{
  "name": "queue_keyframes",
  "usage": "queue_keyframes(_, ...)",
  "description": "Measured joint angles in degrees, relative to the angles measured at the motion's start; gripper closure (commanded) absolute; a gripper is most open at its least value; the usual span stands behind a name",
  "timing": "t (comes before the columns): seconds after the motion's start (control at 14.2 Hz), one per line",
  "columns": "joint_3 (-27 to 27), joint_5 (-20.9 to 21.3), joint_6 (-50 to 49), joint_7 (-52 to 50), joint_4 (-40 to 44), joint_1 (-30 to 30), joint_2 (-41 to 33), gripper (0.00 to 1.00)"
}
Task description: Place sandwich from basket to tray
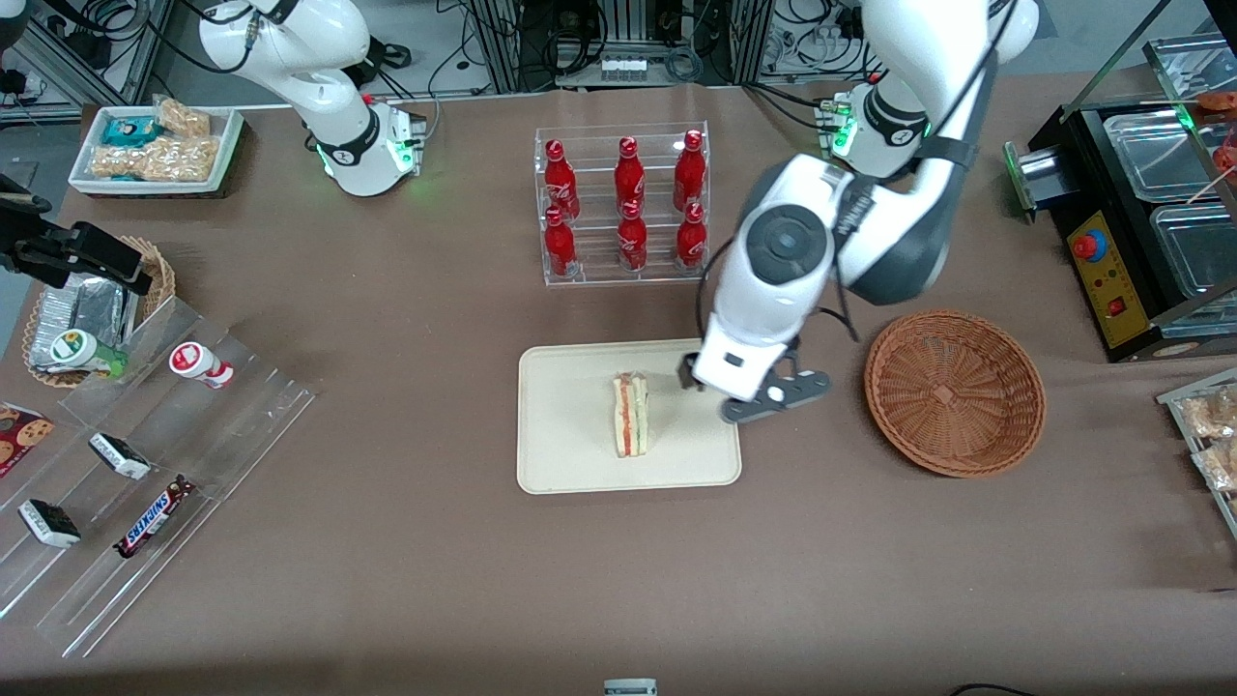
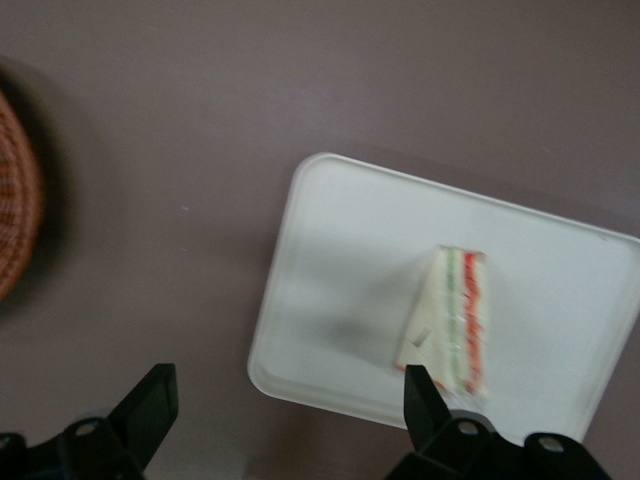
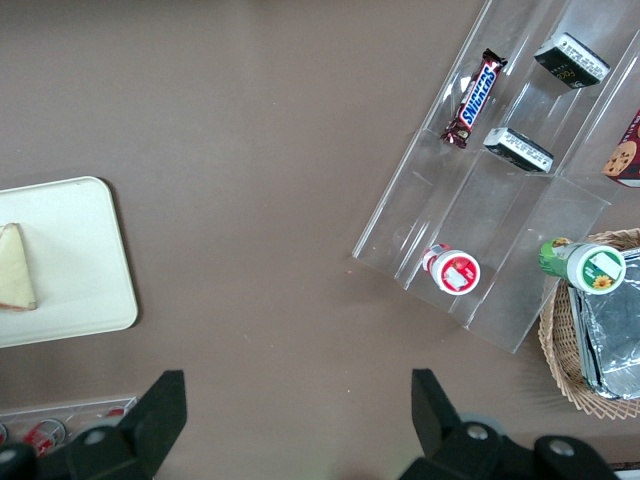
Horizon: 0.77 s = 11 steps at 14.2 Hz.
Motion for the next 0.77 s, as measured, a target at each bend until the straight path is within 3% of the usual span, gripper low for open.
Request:
queue_keyframes(0.42, 0.41, -0.01, -3.61, 18.44, -5.51, 14.61, -7.15, 0.0)
queue_keyframes(0.77, 0.48, 0.01, -9.47, 31.37, -6.15, 22.71, -12.58, 0.0)
